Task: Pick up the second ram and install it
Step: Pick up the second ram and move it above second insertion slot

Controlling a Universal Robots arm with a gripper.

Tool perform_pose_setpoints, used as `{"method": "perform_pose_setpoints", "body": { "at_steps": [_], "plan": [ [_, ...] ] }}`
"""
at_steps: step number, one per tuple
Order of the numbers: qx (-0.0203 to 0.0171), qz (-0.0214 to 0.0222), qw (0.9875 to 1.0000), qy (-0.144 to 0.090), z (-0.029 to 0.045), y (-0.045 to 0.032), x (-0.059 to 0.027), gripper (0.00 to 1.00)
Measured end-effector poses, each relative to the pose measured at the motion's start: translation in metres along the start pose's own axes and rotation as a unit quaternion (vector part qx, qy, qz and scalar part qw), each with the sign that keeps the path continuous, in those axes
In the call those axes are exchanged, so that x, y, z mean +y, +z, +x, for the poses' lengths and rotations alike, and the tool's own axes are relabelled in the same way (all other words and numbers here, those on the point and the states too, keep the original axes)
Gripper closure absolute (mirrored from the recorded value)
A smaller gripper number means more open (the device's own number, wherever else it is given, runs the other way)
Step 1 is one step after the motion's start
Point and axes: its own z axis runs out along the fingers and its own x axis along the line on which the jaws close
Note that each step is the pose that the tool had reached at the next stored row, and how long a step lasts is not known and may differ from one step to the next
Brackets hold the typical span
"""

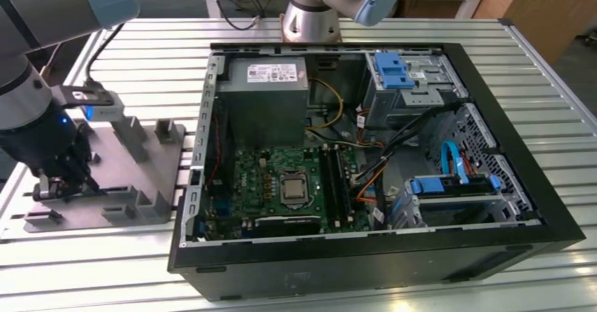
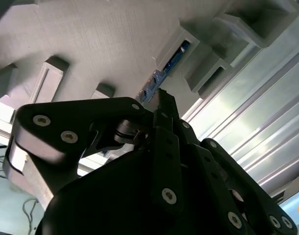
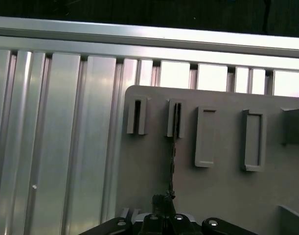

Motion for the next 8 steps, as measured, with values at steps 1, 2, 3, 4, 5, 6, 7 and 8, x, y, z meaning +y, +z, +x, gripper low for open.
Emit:
{"method": "perform_pose_setpoints", "body": {
  "at_steps": [1, 2, 3, 4, 5, 6, 7, 8],
  "plan": [
    [0.0002, 0.0002, 1.0000, -0.006, 0.0000, 0.0000, 0.0000, 0.90],
    [0.0005, 0.0003, 0.9999, -0.013, 0.0000, 0.0000, 0.0000, 0.90],
    [0.0007, 0.0005, 0.9998, -0.019, 0.0000, 0.0000, 0.0000, 0.90],
    [0.0010, 0.0006, 0.9997, -0.025, 0.0000, 0.0000, 0.0000, 0.90],
    [0.0012, 0.0008, 0.9995, -0.031, 0.0000, 0.0001, 0.0000, 0.90],
    [0.0014, 0.0009, 0.9993, -0.038, 0.0000, 0.0001, 0.0000, 0.90],
    [0.0016, 0.0011, 0.9990, -0.044, 0.0000, 0.0001, 0.0000, 0.90],
    [0.0018, 0.0012, 0.9988, -0.049, 0.0000, 0.0001, 0.0000, 0.90]
  ]
}}
